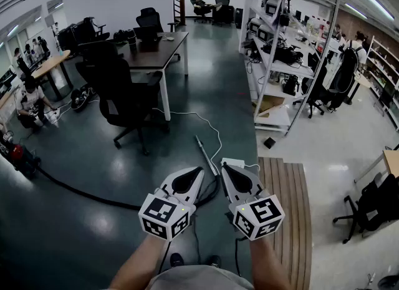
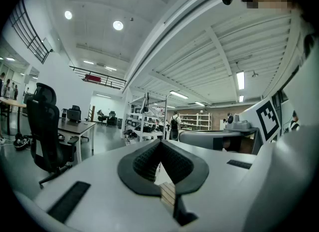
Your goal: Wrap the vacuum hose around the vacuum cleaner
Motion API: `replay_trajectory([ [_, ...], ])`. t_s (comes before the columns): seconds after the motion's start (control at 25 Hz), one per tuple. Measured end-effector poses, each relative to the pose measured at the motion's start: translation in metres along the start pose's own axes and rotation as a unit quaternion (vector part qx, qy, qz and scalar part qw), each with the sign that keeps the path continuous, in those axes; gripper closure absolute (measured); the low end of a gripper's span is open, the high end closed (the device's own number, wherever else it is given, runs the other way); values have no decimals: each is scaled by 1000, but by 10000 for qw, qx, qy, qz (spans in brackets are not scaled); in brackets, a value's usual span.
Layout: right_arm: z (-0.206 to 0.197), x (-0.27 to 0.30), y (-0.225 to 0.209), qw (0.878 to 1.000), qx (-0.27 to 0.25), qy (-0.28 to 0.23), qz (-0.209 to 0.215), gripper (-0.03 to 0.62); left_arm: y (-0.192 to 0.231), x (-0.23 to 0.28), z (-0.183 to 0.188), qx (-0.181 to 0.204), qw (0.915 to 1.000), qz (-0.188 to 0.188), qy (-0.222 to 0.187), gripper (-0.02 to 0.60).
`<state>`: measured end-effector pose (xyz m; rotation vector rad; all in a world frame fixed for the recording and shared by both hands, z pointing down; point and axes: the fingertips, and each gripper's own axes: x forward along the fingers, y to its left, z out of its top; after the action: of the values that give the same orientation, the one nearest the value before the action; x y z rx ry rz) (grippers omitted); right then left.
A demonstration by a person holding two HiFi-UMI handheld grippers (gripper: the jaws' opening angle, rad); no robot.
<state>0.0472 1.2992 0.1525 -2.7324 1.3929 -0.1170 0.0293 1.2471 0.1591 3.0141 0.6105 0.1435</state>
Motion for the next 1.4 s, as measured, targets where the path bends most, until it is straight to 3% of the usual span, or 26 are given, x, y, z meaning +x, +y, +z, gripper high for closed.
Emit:
replay_trajectory([
  [0.68, 0, -6, -2, 9999, 93, 3, 122, 589, -7, 1, 0, 116, 9999, 62, 43, 574],
  [1.4, -17, -25, -40, 9988, 36, 237, 437, 589, -30, 29, -12, 279, 9985, 394, 253, 574],
])
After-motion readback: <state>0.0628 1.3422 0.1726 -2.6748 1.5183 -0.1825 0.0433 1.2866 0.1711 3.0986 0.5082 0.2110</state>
